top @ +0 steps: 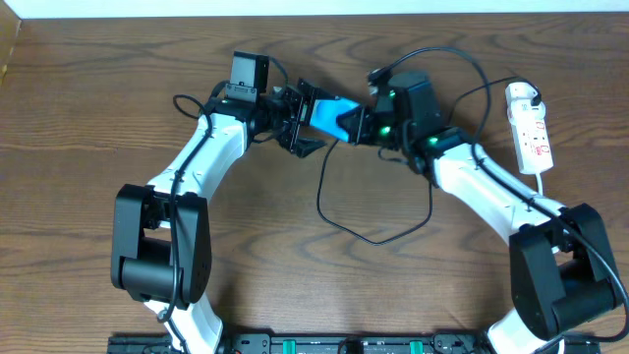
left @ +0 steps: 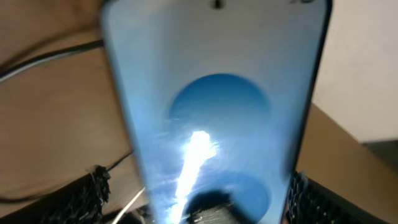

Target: Plug charger to phone and switch on socket

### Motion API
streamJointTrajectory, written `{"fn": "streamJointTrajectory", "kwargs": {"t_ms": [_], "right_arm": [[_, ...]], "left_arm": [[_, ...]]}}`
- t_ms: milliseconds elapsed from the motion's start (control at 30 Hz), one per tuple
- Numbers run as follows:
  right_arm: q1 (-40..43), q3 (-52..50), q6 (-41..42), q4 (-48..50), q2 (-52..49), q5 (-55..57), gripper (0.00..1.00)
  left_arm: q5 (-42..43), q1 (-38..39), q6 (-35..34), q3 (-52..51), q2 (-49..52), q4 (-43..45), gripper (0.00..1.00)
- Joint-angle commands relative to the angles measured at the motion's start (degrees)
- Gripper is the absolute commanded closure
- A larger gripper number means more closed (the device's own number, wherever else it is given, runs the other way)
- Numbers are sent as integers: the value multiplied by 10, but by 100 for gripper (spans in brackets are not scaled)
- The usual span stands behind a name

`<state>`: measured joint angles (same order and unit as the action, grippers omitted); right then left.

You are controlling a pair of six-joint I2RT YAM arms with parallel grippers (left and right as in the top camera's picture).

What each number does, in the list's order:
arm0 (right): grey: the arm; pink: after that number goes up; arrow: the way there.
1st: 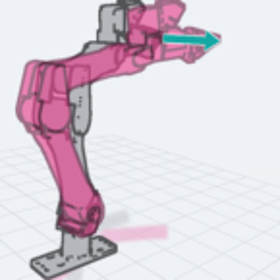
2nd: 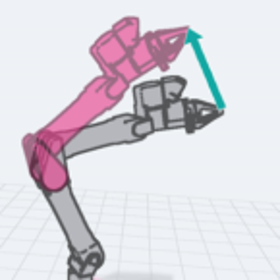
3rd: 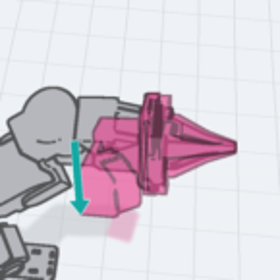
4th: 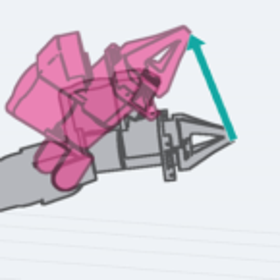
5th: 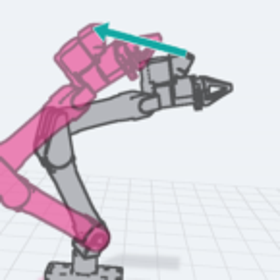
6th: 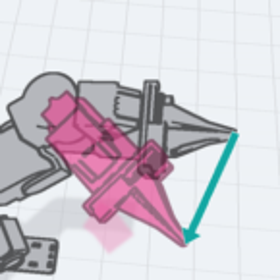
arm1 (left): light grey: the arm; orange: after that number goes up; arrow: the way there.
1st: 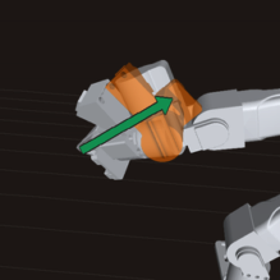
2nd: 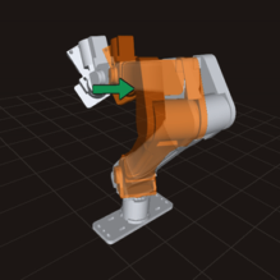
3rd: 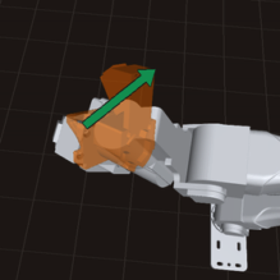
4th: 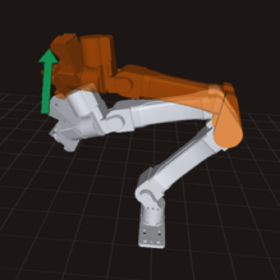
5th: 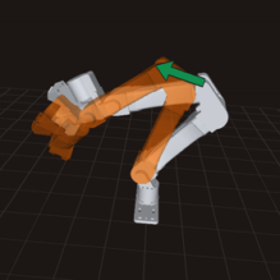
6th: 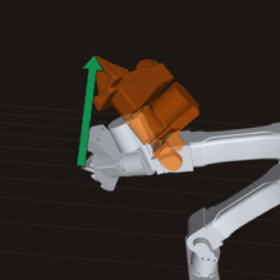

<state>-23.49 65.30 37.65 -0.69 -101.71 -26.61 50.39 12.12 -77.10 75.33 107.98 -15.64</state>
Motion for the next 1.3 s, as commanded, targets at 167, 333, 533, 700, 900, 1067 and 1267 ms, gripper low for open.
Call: {"fn": "streamJointTrajectory", "kwargs": {"t_ms": [167,333,533,700,900,1067,1267], "right_arm": [[56,10,216,103,-1,-53,99],[63,10,391,152,-1,-52,99],[62,10,559,159,-1,-69,98],[62,10,598,225,-1,-94,98],[57,10,652,242,-1,-98,99],[42,10,652,243,-1,-98,98],[29,10,657,245,-1,-100,98]], "left_arm": [[62,0,40,3,-13,128,8],[60,-2,14,3,-13,203,11],[37,-3,-8,3,-13,302,28],[-10,-3,-40,3,-13,301,45],[-25,-3,-120,3,-13,302,51],[-36,-3,-139,3,-13,304,60],[-36,-3,-141,3,-13,304,62]]}}
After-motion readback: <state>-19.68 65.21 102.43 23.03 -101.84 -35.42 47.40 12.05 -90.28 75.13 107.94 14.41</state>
